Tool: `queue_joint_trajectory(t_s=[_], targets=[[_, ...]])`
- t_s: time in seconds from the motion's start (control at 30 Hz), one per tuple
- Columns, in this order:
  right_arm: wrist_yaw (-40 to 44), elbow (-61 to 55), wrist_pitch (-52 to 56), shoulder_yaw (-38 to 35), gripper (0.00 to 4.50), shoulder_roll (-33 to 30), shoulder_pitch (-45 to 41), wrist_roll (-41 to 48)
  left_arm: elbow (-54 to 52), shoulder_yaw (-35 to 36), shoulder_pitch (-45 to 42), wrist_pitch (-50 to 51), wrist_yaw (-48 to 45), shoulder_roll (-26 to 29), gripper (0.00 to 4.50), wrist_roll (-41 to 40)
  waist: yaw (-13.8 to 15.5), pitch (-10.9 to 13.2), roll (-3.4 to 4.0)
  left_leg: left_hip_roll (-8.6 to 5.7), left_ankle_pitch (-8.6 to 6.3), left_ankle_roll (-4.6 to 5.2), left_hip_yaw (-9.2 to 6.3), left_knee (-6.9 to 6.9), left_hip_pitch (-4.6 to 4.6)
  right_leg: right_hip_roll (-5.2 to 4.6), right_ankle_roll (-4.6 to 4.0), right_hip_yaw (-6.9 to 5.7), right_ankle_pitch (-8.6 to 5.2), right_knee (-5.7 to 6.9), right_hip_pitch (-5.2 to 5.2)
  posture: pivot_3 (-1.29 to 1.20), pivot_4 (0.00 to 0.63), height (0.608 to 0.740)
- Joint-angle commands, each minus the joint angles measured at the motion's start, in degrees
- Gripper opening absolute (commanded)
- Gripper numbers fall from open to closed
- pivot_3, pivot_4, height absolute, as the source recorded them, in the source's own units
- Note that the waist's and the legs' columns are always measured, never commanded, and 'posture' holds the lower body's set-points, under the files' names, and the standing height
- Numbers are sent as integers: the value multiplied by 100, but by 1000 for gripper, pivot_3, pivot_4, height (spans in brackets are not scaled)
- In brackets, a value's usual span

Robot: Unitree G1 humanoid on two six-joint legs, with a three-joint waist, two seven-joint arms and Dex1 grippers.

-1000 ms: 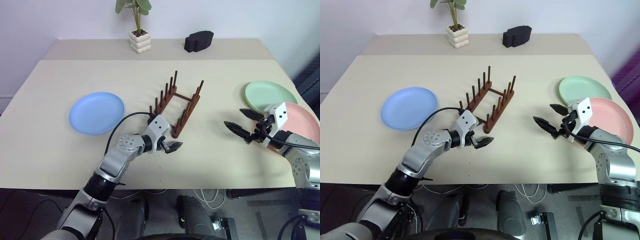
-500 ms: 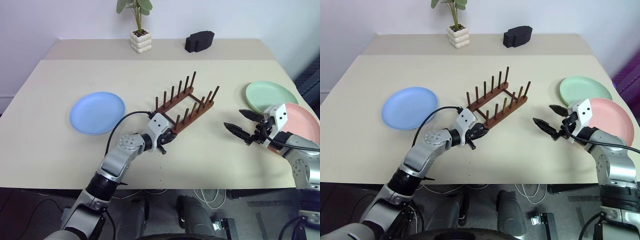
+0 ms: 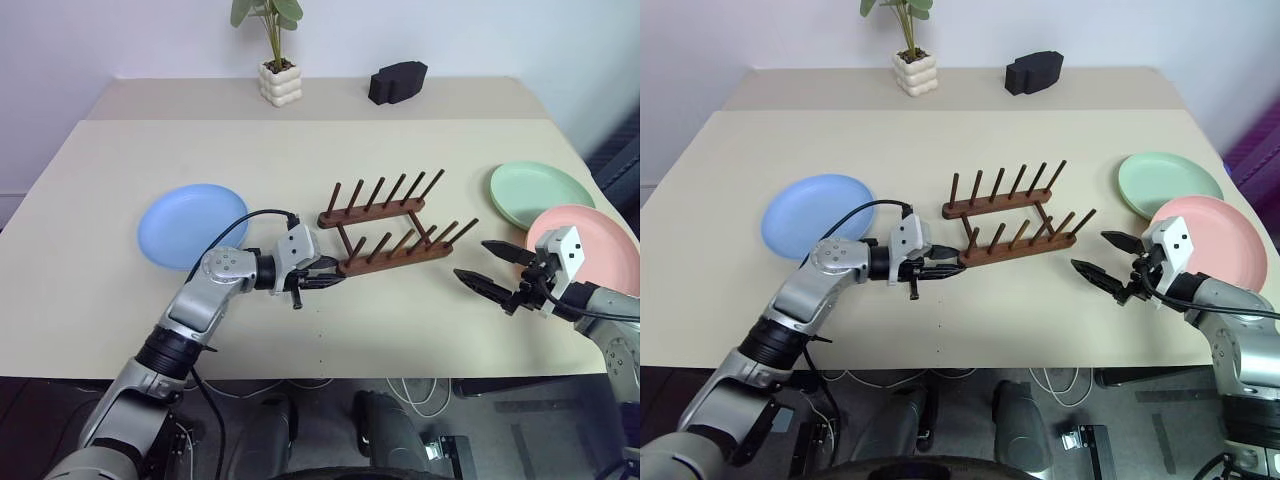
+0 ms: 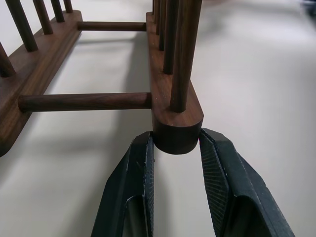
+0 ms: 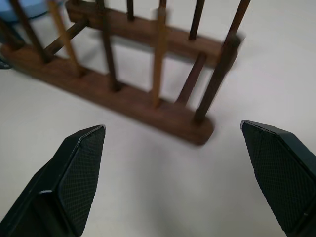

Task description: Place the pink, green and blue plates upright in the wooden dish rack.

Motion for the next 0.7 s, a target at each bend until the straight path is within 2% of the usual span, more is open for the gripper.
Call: queue_joint_trajectory(t_s=[0.03,0.27,0.5,0.7], targets=[[-186,-523,179,-280,4500,-63,89,198,440,217,-312,-334,-484,62,789,-116,1,0,0,0,0,0,0,0,0,0,0,0,0,0,0,0,150,731],[-533,-1008,552,-408,4500,-83,175,324,1342,244,-727,-783,-1105,-27,789,-47,-1,1,-1,0,0,1,-1,2,-2,0,3,-1,1,0,-1,0,150,731],[-726,-1173,664,-394,4500,-43,137,330,2112,262,-957,-1012,-1186,-176,789,186,4,1,-2,0,0,1,-1,2,-3,0,18,-1,9,0,-1,0,150,731],[-582,-885,400,-399,4500,-27,201,250,2357,482,-955,-1096,-968,-247,3771,200,-2,1,-3,0,0,1,-2,1,-3,0,20,-2,10,1,-2,0,150,731]])
